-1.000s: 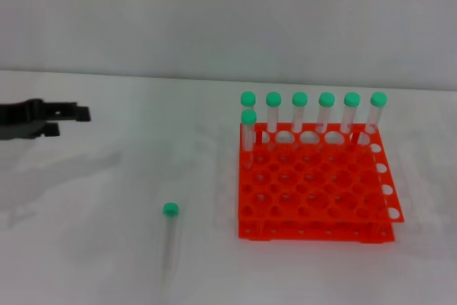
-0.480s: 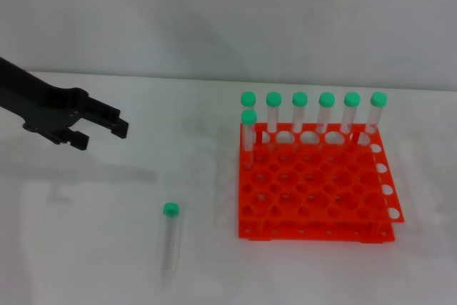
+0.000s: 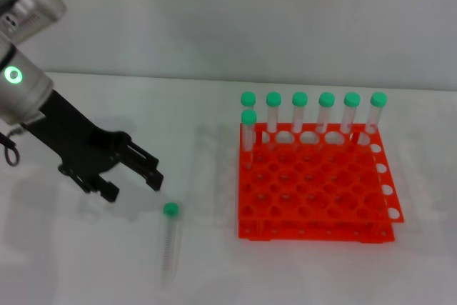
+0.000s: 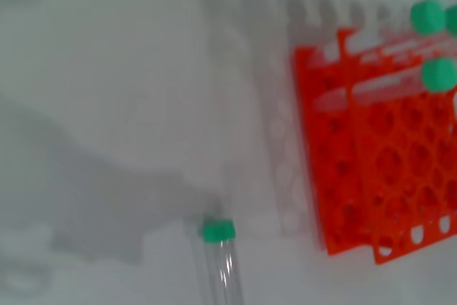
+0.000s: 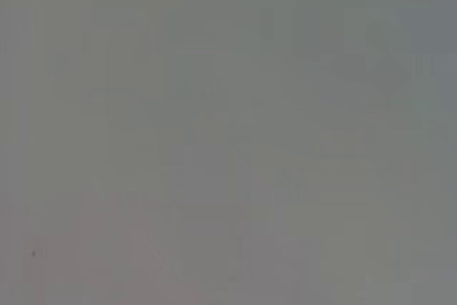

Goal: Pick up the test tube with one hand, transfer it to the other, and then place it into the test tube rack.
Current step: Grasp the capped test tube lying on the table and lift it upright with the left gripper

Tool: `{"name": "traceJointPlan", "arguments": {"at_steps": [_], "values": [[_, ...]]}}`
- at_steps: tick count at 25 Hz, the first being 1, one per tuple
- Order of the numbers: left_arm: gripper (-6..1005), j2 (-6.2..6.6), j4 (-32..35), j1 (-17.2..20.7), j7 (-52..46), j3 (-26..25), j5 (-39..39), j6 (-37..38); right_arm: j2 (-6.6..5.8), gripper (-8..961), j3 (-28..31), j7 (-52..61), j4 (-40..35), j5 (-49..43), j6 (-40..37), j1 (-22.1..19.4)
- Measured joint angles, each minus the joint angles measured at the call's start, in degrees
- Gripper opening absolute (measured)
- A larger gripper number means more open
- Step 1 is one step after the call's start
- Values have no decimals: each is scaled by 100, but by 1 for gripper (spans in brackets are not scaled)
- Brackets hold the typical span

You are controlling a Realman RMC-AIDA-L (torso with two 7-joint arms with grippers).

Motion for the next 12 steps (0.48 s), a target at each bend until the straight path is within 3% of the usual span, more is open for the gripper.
{"name": "traceJointPlan", "arguments": {"at_steps": [6, 12], "values": [[884, -177, -329, -152, -319, 7, 366, -147, -6, 712, 7, -189, 5, 0, -6, 2], [883, -227, -831, -342, -359, -46, 397, -504, 12, 710, 45, -518, -58, -24, -9, 18]]}}
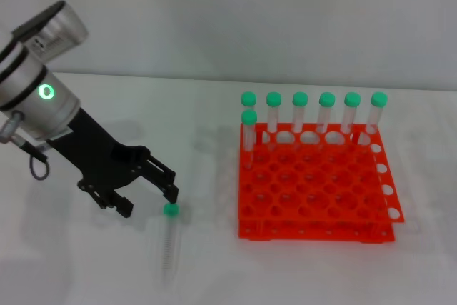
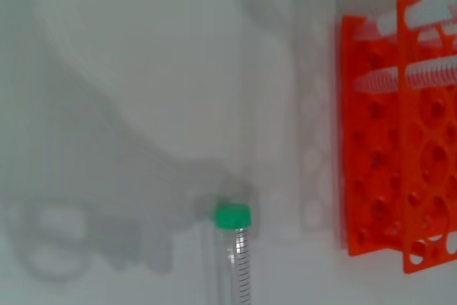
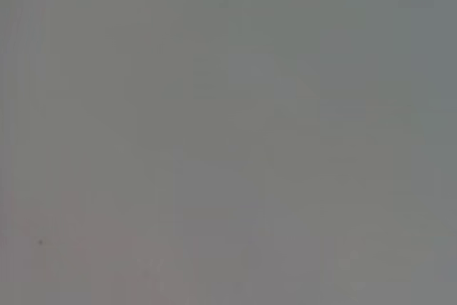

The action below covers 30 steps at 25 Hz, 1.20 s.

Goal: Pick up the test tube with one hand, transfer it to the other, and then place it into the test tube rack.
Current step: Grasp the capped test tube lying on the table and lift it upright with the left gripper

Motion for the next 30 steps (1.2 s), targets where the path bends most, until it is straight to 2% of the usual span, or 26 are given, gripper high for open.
{"name": "traceJointPlan", "arguments": {"at_steps": [9, 20, 28, 30], "values": [[871, -276, -754, -551, -8, 58, 179, -178, -20, 705, 0, -18, 30, -18, -48, 72], [858, -294, -1110, -954, -26, 72, 593, 106, -28, 700, 0, -18, 55, -20, -132, 111], [848, -319, -1136, -948, -27, 82, 828, 217, -37, 697, 0, -18, 57, -19, -132, 136], [846, -370, -1146, -901, -26, 134, 958, 217, -37, 696, 0, -18, 57, -19, -132, 142]]}}
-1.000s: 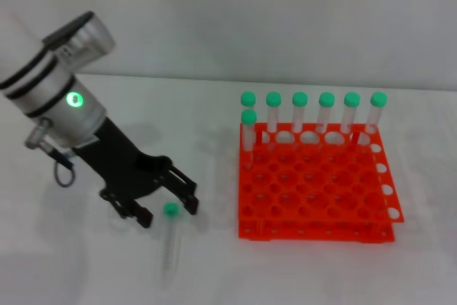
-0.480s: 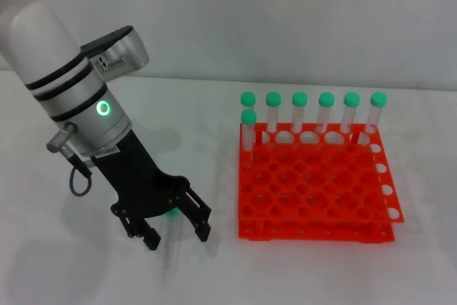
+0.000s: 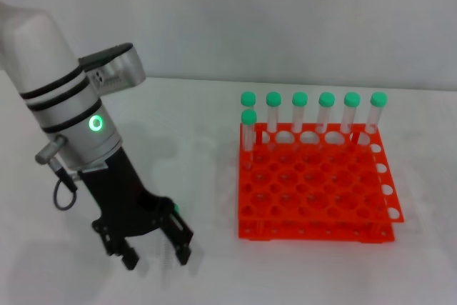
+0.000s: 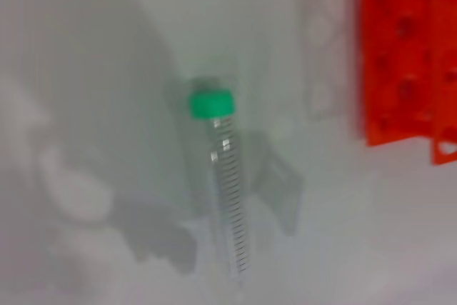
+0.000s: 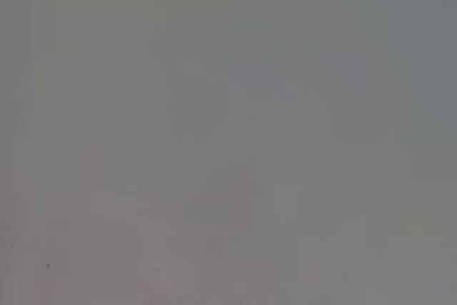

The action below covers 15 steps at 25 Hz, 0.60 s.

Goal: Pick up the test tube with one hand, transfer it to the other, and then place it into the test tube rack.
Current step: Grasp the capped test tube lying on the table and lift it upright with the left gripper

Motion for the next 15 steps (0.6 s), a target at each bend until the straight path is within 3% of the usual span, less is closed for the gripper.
{"name": "traceJointPlan", "arguments": {"at_steps": [15], "values": [[827, -61, 99, 216, 15, 96, 236, -547, 9, 689, -22, -29, -1, 0, 1, 10]]}}
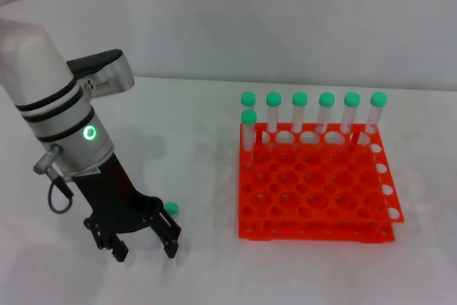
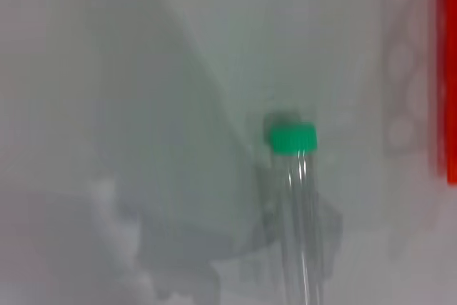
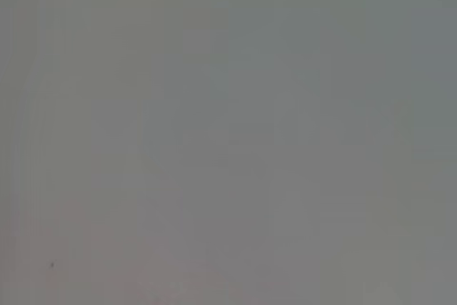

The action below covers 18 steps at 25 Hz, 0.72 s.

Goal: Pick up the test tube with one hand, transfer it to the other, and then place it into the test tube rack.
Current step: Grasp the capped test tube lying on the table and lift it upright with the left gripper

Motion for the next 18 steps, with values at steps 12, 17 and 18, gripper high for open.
{"name": "traceJointPlan", "arguments": {"at_steps": [12, 17, 18], "values": [[752, -230, -89, -32, 11, 0, 30, -69, -2, 684, -12, -10, 0, -9, 4, 26], [658, -216, -109, -24, 11, 21, 68, -51, -9, 681, -14, -13, 0, -9, 3, 33], [658, -207, -109, -13, 11, 49, 70, -52, -9, 681, -14, -13, 0, -9, 3, 31]]}}
